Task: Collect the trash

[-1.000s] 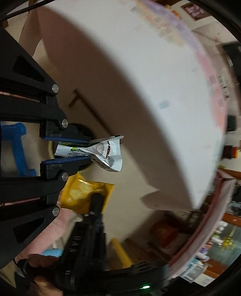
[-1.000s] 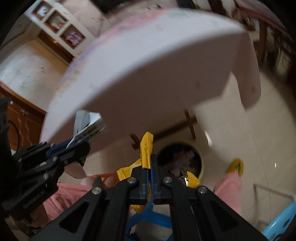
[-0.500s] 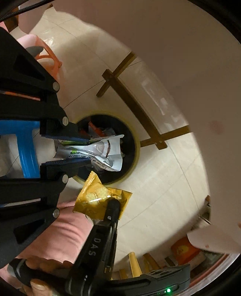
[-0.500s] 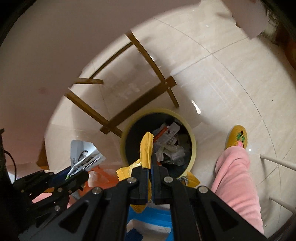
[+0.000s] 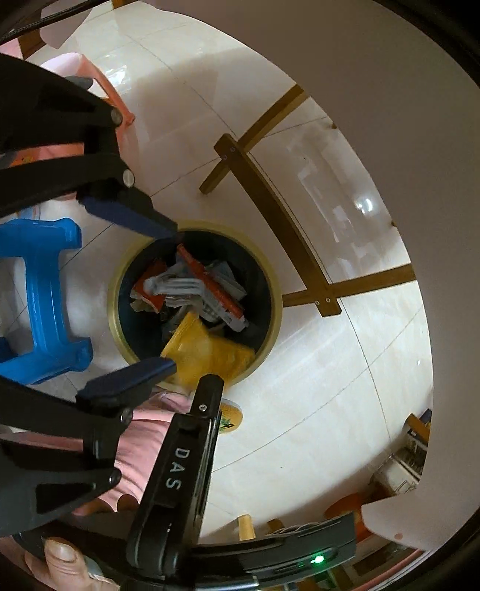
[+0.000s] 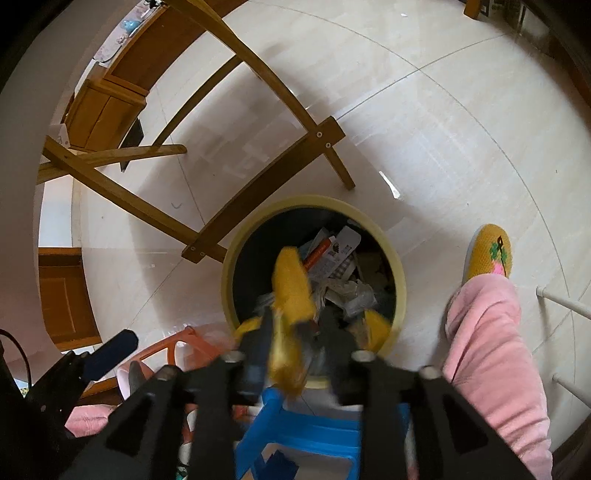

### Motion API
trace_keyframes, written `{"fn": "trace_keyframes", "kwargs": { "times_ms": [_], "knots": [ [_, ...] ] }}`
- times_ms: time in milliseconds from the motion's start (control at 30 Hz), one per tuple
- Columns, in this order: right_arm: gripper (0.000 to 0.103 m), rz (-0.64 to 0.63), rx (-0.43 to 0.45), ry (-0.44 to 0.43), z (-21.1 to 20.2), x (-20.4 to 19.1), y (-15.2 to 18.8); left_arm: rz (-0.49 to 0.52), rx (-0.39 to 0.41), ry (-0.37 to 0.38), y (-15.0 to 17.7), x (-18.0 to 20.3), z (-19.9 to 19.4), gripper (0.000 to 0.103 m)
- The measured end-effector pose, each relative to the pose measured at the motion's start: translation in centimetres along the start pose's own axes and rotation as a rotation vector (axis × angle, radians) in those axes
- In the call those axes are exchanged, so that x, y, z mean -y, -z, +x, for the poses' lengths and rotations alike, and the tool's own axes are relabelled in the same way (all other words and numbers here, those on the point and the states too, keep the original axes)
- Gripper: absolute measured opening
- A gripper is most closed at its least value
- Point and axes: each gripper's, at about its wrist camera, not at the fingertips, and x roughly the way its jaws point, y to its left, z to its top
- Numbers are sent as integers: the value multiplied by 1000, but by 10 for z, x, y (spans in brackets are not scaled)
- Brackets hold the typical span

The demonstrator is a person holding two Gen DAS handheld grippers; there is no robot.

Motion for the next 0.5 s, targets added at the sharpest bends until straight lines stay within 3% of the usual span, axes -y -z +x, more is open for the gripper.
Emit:
{"fn": "trace_keyframes", "kwargs": {
  "times_ms": [500],
  "knots": [
    [39,-37,29,21,-16,-6,7,2,54,-77,9,-6,-32,91]
  ]
}}
